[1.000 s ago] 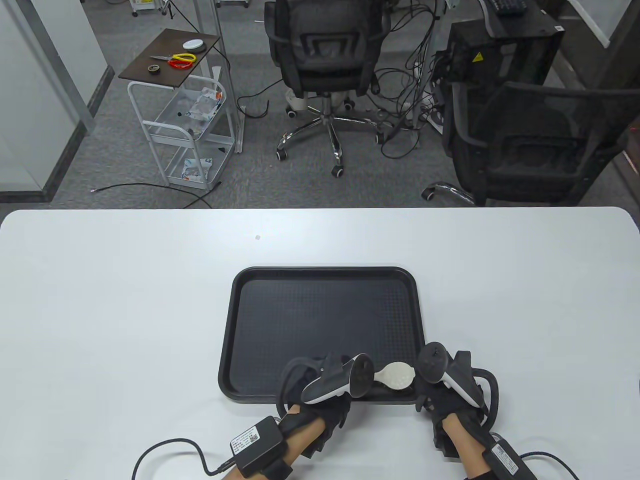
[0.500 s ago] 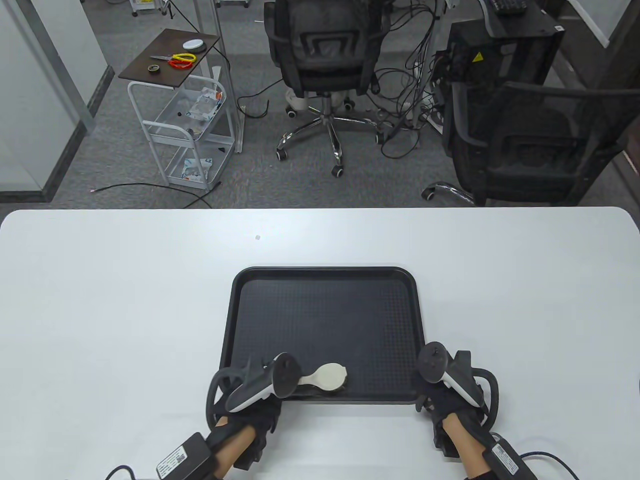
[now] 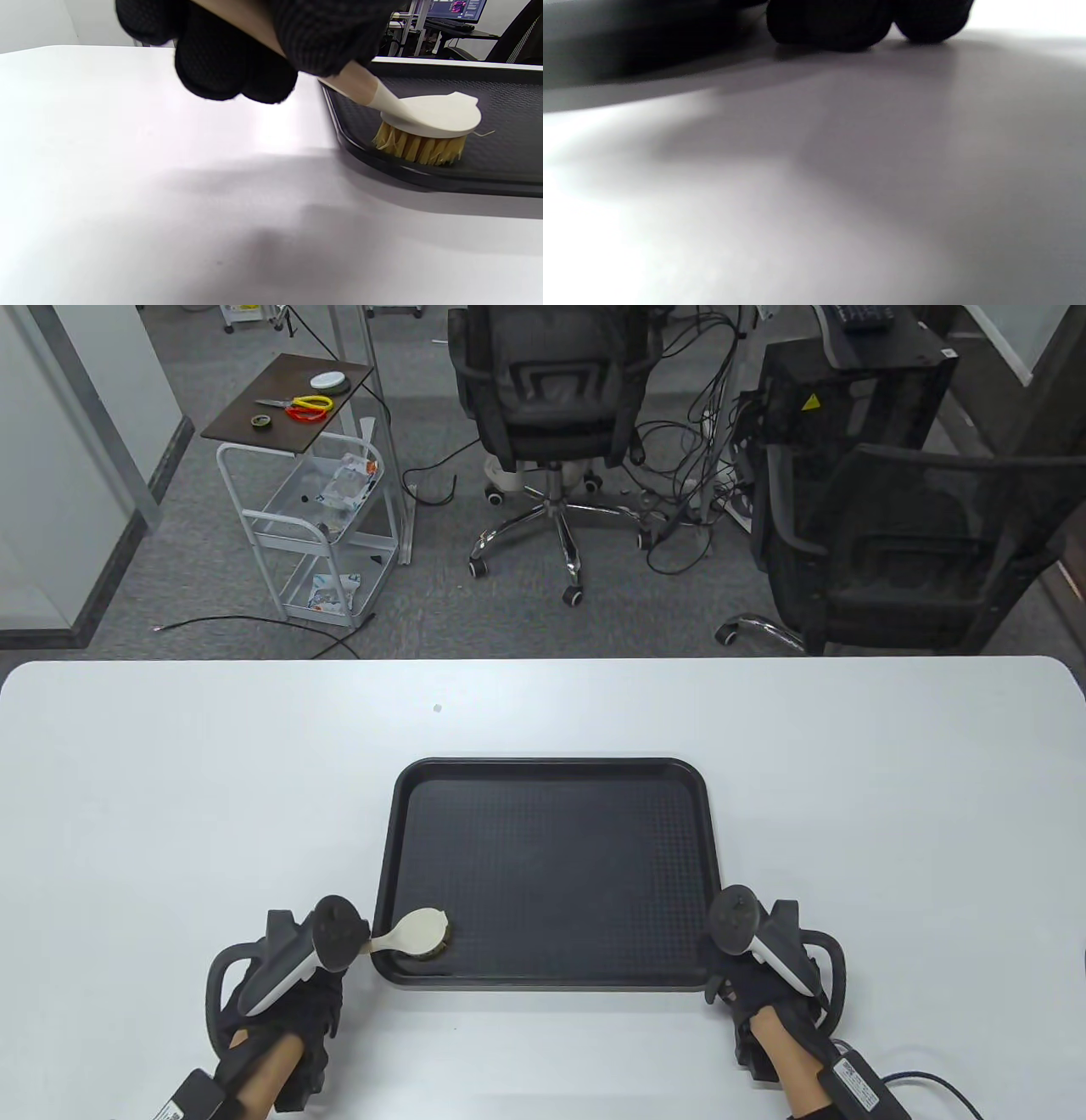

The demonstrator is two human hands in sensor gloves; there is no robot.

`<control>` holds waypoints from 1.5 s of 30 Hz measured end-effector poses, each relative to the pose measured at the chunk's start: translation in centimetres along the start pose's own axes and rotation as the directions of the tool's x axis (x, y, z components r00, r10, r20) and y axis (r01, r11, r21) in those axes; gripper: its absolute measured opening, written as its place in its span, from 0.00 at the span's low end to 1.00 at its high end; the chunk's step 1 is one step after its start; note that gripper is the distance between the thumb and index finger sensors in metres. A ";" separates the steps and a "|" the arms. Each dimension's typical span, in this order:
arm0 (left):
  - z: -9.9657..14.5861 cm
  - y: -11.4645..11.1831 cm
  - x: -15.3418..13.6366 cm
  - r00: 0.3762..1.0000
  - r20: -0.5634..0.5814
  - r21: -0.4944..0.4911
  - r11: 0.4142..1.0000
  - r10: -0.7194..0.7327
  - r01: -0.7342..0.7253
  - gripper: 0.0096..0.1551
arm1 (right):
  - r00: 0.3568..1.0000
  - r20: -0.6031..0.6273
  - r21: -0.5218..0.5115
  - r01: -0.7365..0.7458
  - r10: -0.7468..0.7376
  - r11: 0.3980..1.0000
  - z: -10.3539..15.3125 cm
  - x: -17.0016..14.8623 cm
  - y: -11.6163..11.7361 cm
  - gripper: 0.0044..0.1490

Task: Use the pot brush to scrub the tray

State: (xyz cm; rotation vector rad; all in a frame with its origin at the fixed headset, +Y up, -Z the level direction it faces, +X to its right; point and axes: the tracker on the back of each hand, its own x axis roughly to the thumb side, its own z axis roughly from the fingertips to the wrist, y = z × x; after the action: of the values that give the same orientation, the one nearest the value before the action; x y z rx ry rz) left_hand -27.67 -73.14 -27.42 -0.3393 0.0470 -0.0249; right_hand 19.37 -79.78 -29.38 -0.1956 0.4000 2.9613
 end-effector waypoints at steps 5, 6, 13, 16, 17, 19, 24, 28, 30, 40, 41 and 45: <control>-0.9 1.4 1.5 0.999 0.030 0.064 0.998 -0.016 0.014 0.32 | 1.000 -0.001 -0.003 -0.001 0.001 1.000 0.0 0.0 0.0 0.46; -1.2 1.9 2.3 0.999 0.047 0.083 0.996 -0.026 0.022 0.32 | 1.000 0.000 -0.003 -0.001 0.001 1.000 0.0 0.0 0.0 0.46; -3.6 4.6 8.7 0.988 0.150 0.189 0.982 -0.042 0.013 0.33 | 1.000 0.001 -0.004 0.000 0.000 1.000 0.0 0.0 0.0 0.46; -4.8 5.4 11.7 0.982 0.185 0.211 0.977 -0.032 -0.008 0.33 | 1.000 0.001 -0.004 -0.002 0.002 1.000 0.0 0.0 0.0 0.46; -5.4 5.6 13.0 0.980 0.198 0.215 0.976 -0.021 -0.022 0.33 | 1.000 0.002 -0.002 0.000 0.000 1.000 0.0 0.0 0.0 0.46; -6.6 5.9 15.1 0.979 0.202 0.209 0.977 -0.006 -0.037 0.33 | 1.000 0.003 -0.002 0.004 -0.004 1.000 0.0 0.0 0.0 0.46; -9.5 6.1 20.3 0.977 0.211 0.179 0.982 0.018 -0.057 0.33 | 1.000 0.005 0.000 0.004 -0.004 1.000 0.0 0.0 0.0 0.46; -11.3 5.5 24.1 0.977 0.214 0.148 0.987 0.024 -0.057 0.33 | 1.000 0.006 0.000 0.001 -0.001 1.000 0.0 0.0 0.0 0.46; -12.0 5.1 26.0 0.977 0.212 0.130 0.990 0.023 -0.051 0.33 | 1.000 0.008 -0.001 0.004 -0.004 1.000 0.0 -0.1 0.0 0.46; -14.6 3.5 28.7 0.987 0.154 0.079 0.995 0.046 -0.059 0.33 | 1.000 0.012 0.000 0.004 -0.004 1.000 0.0 -0.1 0.0 0.46; -14.8 3.4 28.5 0.989 0.145 0.077 0.996 0.036 -0.047 0.33 | 1.000 0.013 0.000 0.005 -0.005 1.000 0.0 -0.1 0.0 0.46; -15.2 2.9 25.4 0.991 0.111 0.058 0.995 0.069 -0.075 0.32 | 1.000 0.013 0.000 0.004 -0.004 1.000 0.0 -0.1 0.0 0.46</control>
State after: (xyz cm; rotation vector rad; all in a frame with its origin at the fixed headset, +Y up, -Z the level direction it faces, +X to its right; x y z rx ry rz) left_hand -2.98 -76.28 -43.76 -0.2763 -0.0493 0.0636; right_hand 19.47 -79.81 -29.35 -0.1775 0.3974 2.9572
